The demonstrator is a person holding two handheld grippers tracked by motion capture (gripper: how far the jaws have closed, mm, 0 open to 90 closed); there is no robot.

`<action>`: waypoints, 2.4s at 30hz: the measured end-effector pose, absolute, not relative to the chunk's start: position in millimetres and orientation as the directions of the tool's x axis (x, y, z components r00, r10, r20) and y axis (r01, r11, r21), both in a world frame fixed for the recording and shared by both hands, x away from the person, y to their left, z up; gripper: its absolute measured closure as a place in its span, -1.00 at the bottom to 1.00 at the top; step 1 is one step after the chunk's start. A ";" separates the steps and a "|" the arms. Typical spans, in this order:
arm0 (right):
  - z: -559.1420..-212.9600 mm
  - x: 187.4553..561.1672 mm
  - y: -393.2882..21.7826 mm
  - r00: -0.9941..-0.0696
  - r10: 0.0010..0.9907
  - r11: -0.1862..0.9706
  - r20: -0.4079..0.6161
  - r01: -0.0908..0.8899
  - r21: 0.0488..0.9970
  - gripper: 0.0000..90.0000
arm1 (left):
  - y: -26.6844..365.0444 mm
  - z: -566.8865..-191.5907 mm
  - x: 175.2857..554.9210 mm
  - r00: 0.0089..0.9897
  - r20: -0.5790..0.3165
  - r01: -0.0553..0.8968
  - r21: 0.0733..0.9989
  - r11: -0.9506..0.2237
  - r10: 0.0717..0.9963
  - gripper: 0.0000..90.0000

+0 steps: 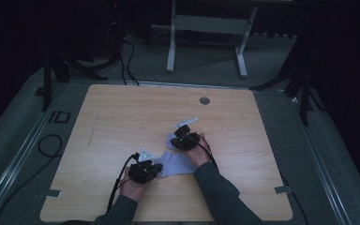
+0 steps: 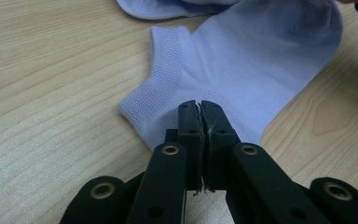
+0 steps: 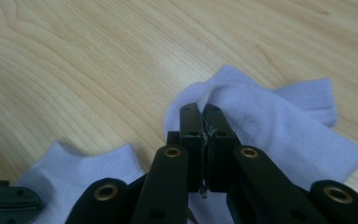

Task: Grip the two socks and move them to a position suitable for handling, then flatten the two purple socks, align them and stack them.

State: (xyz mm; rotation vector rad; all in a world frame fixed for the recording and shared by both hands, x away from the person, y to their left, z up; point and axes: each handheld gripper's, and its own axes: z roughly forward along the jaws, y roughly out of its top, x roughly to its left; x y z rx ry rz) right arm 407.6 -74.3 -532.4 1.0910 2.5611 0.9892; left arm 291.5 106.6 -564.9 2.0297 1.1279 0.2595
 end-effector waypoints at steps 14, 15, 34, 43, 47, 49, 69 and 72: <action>-505.0 408.9 -98.1 -0.705 0.702 0.466 0.098 0.560 0.685 0.95 | 105.5 -565.2 292.1 0.586 -0.187 0.628 0.719 -0.297 0.788 0.94; -503.0 408.9 -102.3 -0.698 0.709 0.457 0.101 0.563 0.688 0.95 | 105.6 -565.1 292.1 0.587 -0.187 0.629 0.718 -0.298 0.788 0.94; -497.8 411.0 -130.6 -0.665 0.734 0.401 0.134 0.585 0.705 0.95 | 105.8 -565.4 291.7 0.585 -0.187 0.628 0.720 -0.295 0.789 0.94; -502.8 412.6 -151.9 -0.627 0.761 0.349 0.168 0.614 0.708 0.95 | 105.6 -565.5 291.8 0.586 -0.187 0.627 0.721 -0.295 0.789 0.94; -505.0 411.9 -159.2 -0.612 0.772 0.333 0.173 0.621 0.710 0.95 | 105.7 -565.5 291.8 0.586 -0.186 0.627 0.721 -0.296 0.789 0.94; -506.2 412.2 -162.9 -0.601 0.780 0.322 0.175 0.626 0.710 0.96 | 105.7 -565.6 291.8 0.586 -0.187 0.627 0.721 -0.295 0.789 0.94; -527.8 405.1 -206.7 -0.489 0.859 0.270 0.148 0.680 0.682 0.69 | 105.8 -565.7 291.7 0.586 -0.186 0.626 0.722 -0.295 0.788 0.94; -527.4 404.5 -217.3 -0.455 0.880 0.253 0.137 0.692 0.676 0.56 | 105.7 -565.7 291.6 0.586 -0.186 0.626 0.722 -0.295 0.789 0.94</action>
